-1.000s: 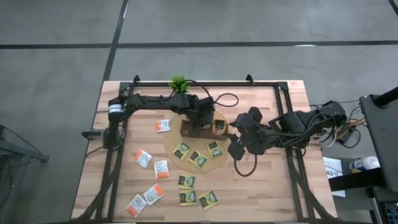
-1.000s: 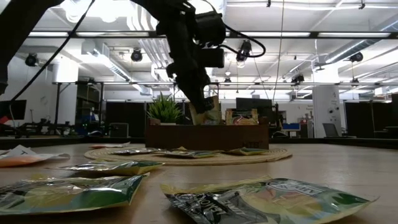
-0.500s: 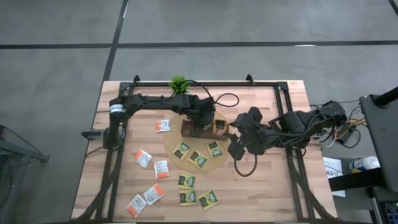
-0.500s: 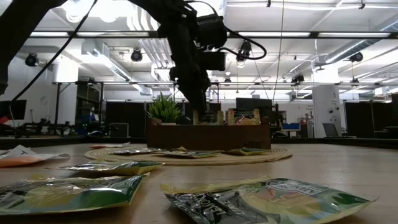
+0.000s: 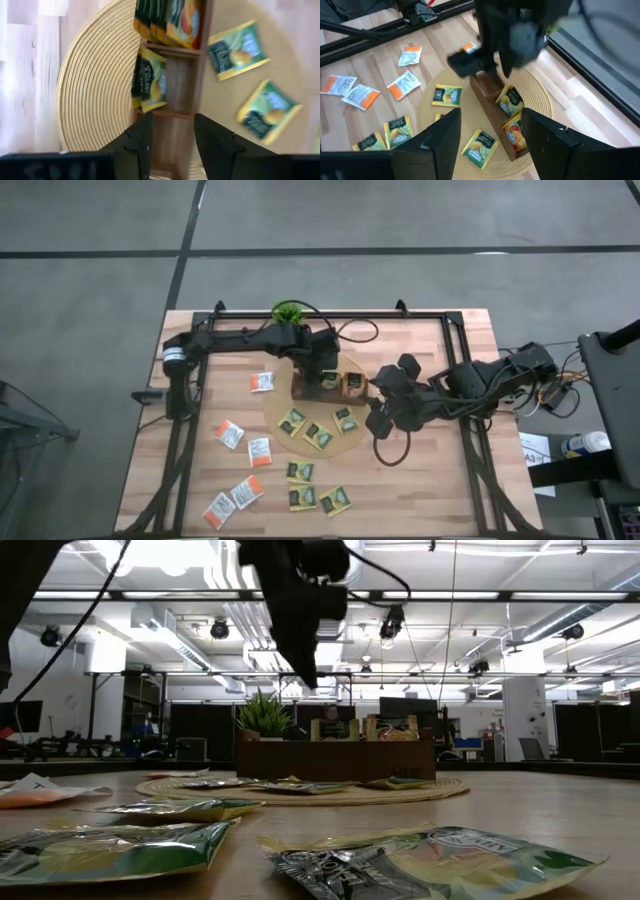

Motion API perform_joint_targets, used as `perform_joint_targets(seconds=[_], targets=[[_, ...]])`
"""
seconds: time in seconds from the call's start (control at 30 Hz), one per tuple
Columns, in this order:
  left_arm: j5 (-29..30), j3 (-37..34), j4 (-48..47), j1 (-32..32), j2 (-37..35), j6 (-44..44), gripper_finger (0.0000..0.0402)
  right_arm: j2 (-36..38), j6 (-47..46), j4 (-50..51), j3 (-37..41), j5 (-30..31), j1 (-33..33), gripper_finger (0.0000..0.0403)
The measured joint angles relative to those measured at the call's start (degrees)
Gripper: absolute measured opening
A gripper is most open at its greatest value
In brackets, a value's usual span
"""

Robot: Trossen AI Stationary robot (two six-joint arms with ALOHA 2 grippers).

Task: Pick & Place Tea
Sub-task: Put the yellow tea bag into the middle section of the wooden organizer

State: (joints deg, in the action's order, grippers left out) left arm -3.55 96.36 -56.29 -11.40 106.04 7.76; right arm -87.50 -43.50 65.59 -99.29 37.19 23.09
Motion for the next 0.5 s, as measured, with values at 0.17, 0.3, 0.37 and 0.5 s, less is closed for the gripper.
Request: perform_joint_targets(seconds=[0.17, 0.3, 0.37, 0.5], targets=[[-0.33, -0.04, 0.13, 1.27, -5.49, -4.16, 0.0135, 0.00, -4.81, -0.35, 3.18, -1.05, 0.28, 0.0203], [-0.32, -0.04, 0.33, 2.81, -9.96, -6.32, 0.0135, 0.00, -8.34, -2.60, 6.21, -5.95, 0.26, 0.0203], [-0.29, -0.04, 0.37, 3.69, -12.03, -6.90, 0.0135, -0.06, -10.13, -5.28, 7.91, -7.20, 0.24, 0.0203], [1.07, -0.21, 1.63, 5.72, -16.12, -7.83, 0.0135, -0.67, -16.01, -8.11, 9.34, -7.30, -0.29, 0.0203]])
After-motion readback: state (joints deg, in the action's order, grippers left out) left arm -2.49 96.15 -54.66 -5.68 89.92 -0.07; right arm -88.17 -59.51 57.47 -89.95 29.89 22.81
